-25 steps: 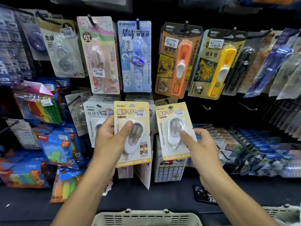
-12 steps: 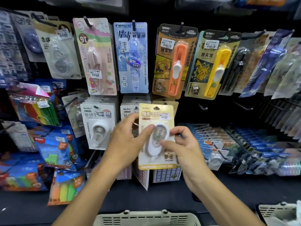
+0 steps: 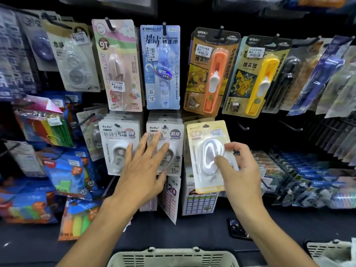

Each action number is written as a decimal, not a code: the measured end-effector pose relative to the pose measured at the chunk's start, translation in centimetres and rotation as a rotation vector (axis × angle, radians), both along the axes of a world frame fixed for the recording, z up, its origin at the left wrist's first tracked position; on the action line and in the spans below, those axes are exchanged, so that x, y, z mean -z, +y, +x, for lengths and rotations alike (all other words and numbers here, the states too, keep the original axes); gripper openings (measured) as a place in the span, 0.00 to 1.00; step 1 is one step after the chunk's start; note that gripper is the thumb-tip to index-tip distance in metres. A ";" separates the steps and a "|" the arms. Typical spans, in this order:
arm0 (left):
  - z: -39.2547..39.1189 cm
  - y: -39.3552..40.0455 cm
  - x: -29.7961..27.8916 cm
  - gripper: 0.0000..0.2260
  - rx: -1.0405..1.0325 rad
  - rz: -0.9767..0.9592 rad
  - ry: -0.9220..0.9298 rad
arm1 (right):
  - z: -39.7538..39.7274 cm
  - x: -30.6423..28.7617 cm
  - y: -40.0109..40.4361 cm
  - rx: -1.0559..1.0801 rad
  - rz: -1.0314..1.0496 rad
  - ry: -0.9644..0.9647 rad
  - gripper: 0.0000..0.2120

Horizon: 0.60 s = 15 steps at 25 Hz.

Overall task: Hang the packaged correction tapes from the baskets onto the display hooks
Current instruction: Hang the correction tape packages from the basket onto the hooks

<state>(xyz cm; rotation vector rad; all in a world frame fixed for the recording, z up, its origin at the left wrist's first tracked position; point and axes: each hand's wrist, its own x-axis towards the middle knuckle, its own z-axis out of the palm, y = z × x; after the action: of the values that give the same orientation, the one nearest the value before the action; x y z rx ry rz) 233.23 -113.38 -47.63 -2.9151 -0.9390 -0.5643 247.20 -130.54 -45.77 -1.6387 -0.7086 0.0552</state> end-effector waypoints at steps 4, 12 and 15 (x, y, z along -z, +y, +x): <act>-0.1 -0.4 0.0 0.37 -0.008 -0.006 0.036 | 0.2 0.3 0.3 -0.100 -0.180 0.074 0.16; 0.4 -0.6 0.1 0.38 0.011 -0.045 0.055 | 1.8 3.4 2.5 -0.051 -0.576 -0.800 0.29; 0.4 -0.7 0.2 0.37 0.014 -0.049 0.036 | 4.4 3.1 5.6 -0.154 -0.894 -0.946 0.32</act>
<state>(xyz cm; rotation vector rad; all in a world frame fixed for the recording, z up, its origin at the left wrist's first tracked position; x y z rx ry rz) 233.66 -114.05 -47.82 -2.9671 -0.9418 -0.4942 251.56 -124.98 -48.91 -2.4656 -1.6980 -0.3687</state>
